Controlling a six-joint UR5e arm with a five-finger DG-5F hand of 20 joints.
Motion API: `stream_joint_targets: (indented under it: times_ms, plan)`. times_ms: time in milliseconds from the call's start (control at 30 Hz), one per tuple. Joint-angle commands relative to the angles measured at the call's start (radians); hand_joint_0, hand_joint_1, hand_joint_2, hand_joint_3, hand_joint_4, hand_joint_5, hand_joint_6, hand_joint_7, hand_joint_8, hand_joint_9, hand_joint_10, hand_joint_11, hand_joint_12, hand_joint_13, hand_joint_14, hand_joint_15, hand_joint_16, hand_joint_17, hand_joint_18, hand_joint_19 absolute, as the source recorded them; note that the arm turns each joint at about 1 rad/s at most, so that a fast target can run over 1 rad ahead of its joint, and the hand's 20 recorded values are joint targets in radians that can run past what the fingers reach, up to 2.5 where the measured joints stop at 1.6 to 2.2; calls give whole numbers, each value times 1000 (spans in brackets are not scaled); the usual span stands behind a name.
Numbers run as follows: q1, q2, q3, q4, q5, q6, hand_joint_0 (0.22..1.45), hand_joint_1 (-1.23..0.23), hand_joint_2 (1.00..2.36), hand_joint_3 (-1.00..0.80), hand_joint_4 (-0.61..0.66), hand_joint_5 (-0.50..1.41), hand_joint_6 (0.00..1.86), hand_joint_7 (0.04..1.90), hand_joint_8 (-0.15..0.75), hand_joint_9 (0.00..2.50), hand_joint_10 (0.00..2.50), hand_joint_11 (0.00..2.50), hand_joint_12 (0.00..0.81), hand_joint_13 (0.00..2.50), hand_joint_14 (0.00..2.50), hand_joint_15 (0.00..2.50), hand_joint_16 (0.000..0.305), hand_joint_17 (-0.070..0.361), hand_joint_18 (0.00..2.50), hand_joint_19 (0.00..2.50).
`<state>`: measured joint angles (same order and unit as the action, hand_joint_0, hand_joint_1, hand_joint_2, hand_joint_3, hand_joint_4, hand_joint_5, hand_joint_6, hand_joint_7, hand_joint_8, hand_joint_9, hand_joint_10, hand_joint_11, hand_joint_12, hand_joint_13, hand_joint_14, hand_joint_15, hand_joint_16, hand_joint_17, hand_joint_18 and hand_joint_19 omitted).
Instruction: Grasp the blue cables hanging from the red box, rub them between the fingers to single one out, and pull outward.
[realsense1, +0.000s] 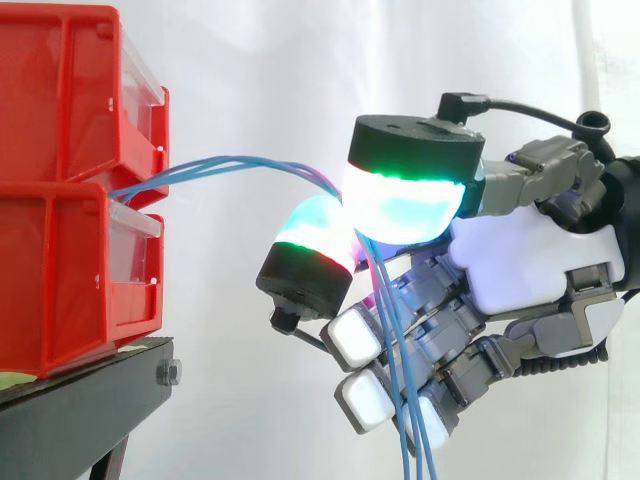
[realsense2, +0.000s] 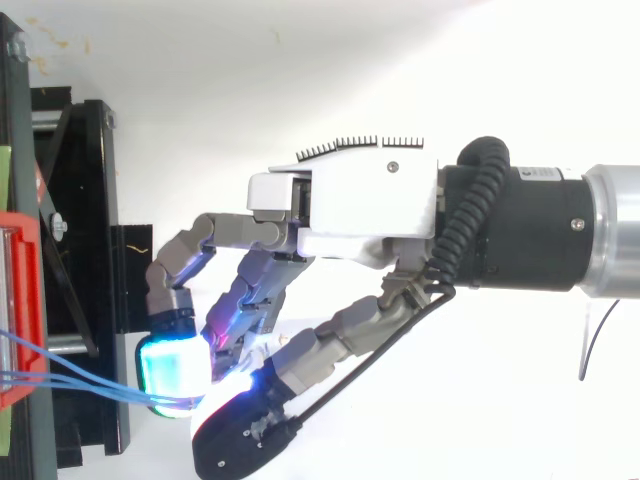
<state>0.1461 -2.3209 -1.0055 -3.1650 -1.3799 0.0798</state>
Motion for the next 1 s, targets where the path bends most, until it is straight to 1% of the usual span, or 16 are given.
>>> stream_joint_targets:
  times_ms: [0,100,233,333,367,400,467,533,700,767,800,867,900,967]
  plan:
    - [1,0,1,-3,-1,0,573,-681,1011,-220,66,-120,906,1098,305,992,10,388,432,882,16,485,57,128,823,535]
    - [1,0,1,-3,-1,0,572,-672,1011,-214,69,-120,905,1104,313,990,12,383,438,882,15,485,57,128,824,533]
    - [0,0,7,-4,-4,0,596,-761,1015,-189,108,-136,914,1082,327,961,11,434,431,867,16,494,54,122,801,519]
    - [0,0,10,-16,-4,0,623,-817,1017,-195,76,-154,928,1056,317,917,13,473,412,834,17,493,51,114,775,526]
    - [0,0,10,-20,-4,0,654,-873,1018,-213,67,-167,936,1054,313,889,13,486,408,819,17,494,50,112,767,515]
    - [0,0,10,-29,-5,0,662,-880,1017,-224,77,-168,938,1060,310,884,13,485,405,816,19,493,50,111,770,505]
    - [0,-2,10,-33,-5,0,715,-933,1014,-299,74,-178,949,1001,310,863,13,496,403,814,17,483,49,110,775,477]
    - [0,0,10,-35,-5,0,746,-948,1011,-354,90,-180,951,987,310,856,13,488,401,817,17,482,48,108,778,461]
    - [1,0,12,-35,-5,0,762,-947,1005,-444,111,-179,953,950,300,860,13,507,396,822,17,478,47,107,790,460]
    - [0,0,10,-35,-5,0,708,-930,1000,-500,134,-172,947,973,307,883,14,495,398,825,19,474,47,106,793,463]
    - [1,0,10,-35,-5,0,697,-919,1000,-500,136,-169,946,982,309,895,15,501,396,826,17,478,47,106,792,463]
    - [1,0,10,-35,-4,0,642,-850,1000,-500,144,-154,934,998,313,919,13,499,398,839,17,486,47,106,790,490]
    - [0,0,10,-35,-4,0,640,-848,1000,-500,147,-154,933,1000,312,921,13,496,398,839,17,486,47,106,791,490]
    - [0,0,10,-35,-4,0,596,-775,1000,-500,145,-140,920,1029,317,951,13,490,402,854,19,486,48,107,800,507]
